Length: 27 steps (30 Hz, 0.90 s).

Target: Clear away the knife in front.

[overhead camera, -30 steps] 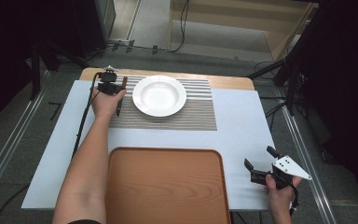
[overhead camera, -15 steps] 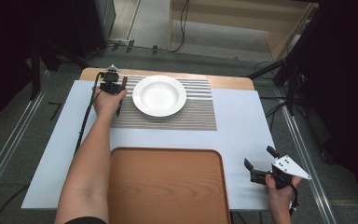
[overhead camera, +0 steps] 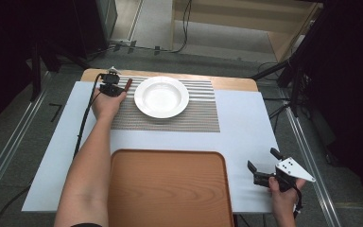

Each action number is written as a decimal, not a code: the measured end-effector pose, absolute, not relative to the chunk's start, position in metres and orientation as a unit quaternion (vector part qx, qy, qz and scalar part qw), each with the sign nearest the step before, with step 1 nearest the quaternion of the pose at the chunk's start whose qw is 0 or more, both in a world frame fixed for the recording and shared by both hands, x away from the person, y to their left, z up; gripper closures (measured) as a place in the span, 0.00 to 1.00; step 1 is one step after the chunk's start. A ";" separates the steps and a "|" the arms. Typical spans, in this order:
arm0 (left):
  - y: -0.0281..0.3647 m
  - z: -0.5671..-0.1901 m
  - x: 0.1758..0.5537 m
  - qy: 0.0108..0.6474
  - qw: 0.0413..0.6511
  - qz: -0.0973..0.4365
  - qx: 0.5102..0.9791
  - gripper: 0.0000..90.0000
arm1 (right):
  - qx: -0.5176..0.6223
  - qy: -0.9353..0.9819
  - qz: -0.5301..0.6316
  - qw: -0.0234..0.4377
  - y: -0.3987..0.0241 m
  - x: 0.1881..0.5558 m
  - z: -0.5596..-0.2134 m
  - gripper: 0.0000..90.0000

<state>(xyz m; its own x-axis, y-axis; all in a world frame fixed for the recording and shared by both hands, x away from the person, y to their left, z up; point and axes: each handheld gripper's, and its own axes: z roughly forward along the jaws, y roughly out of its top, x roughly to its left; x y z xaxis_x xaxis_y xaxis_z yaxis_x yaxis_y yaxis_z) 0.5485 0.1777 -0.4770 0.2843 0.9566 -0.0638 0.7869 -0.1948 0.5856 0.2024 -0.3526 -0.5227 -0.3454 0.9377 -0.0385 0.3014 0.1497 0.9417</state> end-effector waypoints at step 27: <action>0.178 -0.442 0.494 0.528 0.306 0.135 0.781 0.85 | 0.457 0.675 0.470 0.338 -0.354 0.202 -0.522 0.00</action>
<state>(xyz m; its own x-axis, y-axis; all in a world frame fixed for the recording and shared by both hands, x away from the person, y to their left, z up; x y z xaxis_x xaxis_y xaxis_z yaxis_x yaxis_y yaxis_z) 0.4943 0.1781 -0.4417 0.4059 0.9070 -0.1122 0.7415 -0.2551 0.6206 0.2019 -0.3541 -0.5224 -0.3543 0.9348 -0.0261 0.2992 0.1397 0.9439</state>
